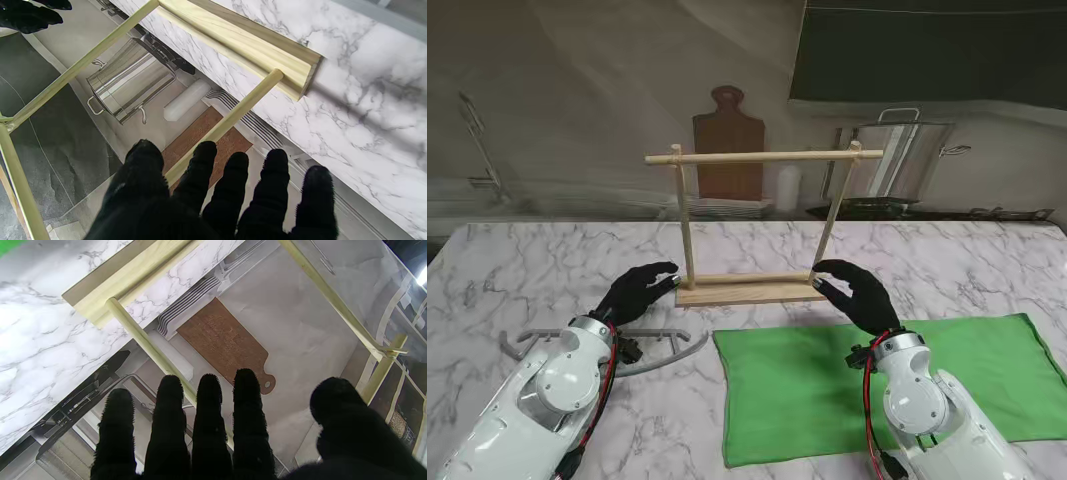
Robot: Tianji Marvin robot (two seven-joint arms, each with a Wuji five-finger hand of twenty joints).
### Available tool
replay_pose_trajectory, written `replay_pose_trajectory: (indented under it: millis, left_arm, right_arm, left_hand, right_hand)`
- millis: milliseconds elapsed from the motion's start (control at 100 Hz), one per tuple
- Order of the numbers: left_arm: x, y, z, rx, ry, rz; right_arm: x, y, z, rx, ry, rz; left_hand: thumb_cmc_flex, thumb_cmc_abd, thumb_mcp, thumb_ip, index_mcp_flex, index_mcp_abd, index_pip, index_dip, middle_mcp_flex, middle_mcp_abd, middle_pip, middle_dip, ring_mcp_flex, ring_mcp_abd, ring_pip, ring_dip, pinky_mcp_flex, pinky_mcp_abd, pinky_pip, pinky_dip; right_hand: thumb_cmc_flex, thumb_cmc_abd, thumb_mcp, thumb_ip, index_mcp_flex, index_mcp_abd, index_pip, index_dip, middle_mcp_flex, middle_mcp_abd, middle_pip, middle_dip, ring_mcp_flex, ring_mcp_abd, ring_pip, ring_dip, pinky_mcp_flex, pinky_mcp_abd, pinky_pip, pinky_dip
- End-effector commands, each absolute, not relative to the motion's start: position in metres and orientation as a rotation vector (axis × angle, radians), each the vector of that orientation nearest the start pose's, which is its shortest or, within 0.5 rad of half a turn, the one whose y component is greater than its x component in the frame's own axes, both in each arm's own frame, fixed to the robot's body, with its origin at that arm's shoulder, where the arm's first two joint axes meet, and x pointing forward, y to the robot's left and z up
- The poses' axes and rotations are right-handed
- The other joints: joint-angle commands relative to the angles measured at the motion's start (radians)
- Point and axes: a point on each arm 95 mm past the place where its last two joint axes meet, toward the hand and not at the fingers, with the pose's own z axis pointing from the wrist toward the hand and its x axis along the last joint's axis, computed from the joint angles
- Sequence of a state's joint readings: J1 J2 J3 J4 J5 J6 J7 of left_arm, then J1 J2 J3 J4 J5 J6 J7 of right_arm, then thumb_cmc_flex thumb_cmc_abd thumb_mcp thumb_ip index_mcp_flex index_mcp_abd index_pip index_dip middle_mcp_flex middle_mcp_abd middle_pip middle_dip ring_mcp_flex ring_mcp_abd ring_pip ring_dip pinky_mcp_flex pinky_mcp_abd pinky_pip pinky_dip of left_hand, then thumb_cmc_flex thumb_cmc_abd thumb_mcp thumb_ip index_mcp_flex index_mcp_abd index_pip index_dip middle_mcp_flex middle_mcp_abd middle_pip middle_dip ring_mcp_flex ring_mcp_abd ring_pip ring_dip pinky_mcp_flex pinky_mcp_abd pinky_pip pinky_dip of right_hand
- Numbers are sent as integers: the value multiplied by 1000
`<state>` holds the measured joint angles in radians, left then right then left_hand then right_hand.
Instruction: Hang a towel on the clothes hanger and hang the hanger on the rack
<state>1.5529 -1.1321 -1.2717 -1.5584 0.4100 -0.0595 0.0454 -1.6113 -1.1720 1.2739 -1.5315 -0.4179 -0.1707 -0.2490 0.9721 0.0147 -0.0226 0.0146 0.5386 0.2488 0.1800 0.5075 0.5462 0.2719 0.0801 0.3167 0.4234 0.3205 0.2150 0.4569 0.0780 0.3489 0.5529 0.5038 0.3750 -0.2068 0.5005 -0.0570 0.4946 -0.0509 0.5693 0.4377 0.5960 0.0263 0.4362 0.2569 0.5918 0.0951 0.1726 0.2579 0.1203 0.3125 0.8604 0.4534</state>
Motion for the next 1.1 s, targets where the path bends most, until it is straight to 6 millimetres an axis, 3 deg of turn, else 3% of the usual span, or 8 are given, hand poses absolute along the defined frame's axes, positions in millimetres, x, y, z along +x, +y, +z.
replay_pose_trajectory:
  millis: [0, 270, 480, 630, 880, 970, 1090]
  left_arm:
    - [415, 17, -323, -1745, 1085, -1856]
    - [414, 17, -322, -1737, 1095, -1845]
    - [412, 18, -324, -1728, 1114, -1839]
    - [412, 17, -325, -1732, 1121, -1837]
    - [416, 19, -324, -1729, 1106, -1824]
    - [416, 20, -325, -1732, 1106, -1816]
    - [416, 20, -325, -1734, 1109, -1813]
  right_arm:
    - [399, -14, -333, -2159, -1142, -2588]
    - [398, -15, -331, -2161, -1155, -2586]
    - [393, -36, -323, -2112, -1224, -2673]
    - [390, -65, -312, -2145, -1306, -2729]
    - [391, -134, -296, -2224, -1513, -2795]
    - [389, -160, -296, -2281, -1586, -2800]
    - [383, -191, -300, -2360, -1747, -2749]
  left_hand:
    - [27, 50, -10, -26, 3, 8, -6, 16, 0, -5, -4, 12, 1, 5, 5, 10, -17, 9, 16, 12]
    - [25, 51, -11, -26, 1, 6, -7, 17, -5, -5, -5, 12, -1, 5, 4, 10, -18, 8, 14, 12]
    - [25, 51, -11, -26, 7, 6, -5, 19, -6, -6, -5, 11, -3, 4, 2, 9, -18, 10, 11, 12]
    - [24, 51, -11, -26, 3, 6, -7, 19, -5, -8, -5, 11, -2, 5, 2, 9, -19, 9, 7, 12]
    - [24, 52, -11, -26, 7, 8, -6, 20, -6, -8, -5, 11, -3, 3, 2, 9, -18, 9, 4, 12]
    - [25, 51, -11, -26, 9, 8, -5, 20, -6, -6, -5, 11, -4, 4, 1, 9, -18, 8, 4, 13]
    - [24, 52, -11, -26, 10, 8, -5, 20, -6, -8, -5, 11, -3, 5, 1, 9, -18, 9, 3, 13]
  right_hand:
    - [-44, -5, -2, 7, 14, -48, -20, -11, 15, -22, -20, -1, -8, -37, -7, 1, -4, -30, -8, 4]
    - [-48, -10, -1, 6, 5, -52, -24, -11, 8, -25, -23, -2, -14, -39, -10, 1, -6, -31, -10, 5]
    - [-106, -78, 26, 4, -36, -132, -40, -11, -5, -62, -39, -9, -27, -48, -18, -2, -19, -31, -24, 3]
    - [-112, -67, 25, 2, -33, -135, -42, -11, 0, -66, -41, -10, -25, -50, -18, -1, -17, -27, -27, 4]
    - [-114, -77, 11, 3, -32, -147, -43, -9, 3, -77, -41, -10, -22, -59, -17, 2, -9, -32, -22, 11]
    - [-127, -106, 17, 4, -62, -207, -57, -12, -20, -101, -54, -15, -51, -70, -30, -2, -30, -42, -36, 9]
    - [-178, -176, 81, -2, -176, -297, -136, -47, -118, -132, -93, -31, -124, -89, -60, -12, -76, -64, -102, 8]
